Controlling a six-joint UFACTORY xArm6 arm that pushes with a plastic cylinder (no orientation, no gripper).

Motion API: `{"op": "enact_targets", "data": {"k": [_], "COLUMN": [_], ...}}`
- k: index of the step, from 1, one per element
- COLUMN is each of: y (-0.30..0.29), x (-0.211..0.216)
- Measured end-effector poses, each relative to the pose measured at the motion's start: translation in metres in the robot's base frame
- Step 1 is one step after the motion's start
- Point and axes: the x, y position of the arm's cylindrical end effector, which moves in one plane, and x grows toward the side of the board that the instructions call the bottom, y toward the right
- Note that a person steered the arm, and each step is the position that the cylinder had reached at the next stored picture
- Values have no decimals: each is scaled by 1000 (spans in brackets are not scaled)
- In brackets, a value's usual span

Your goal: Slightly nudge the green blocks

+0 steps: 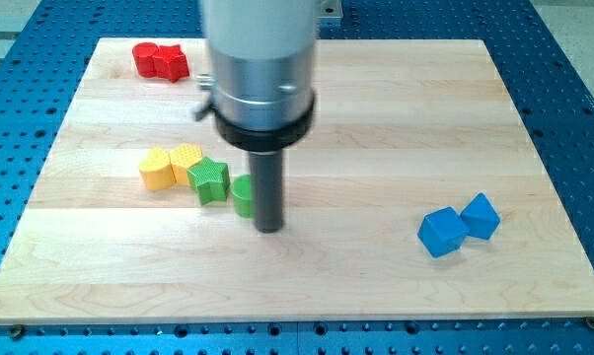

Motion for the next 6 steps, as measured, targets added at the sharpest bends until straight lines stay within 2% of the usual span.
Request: {"op": "enact_targets", "data": {"k": [2,3,4,5,6], "y": [-56,-23,43,39,5], "x": [-8,-3,-7,-20,-23]}}
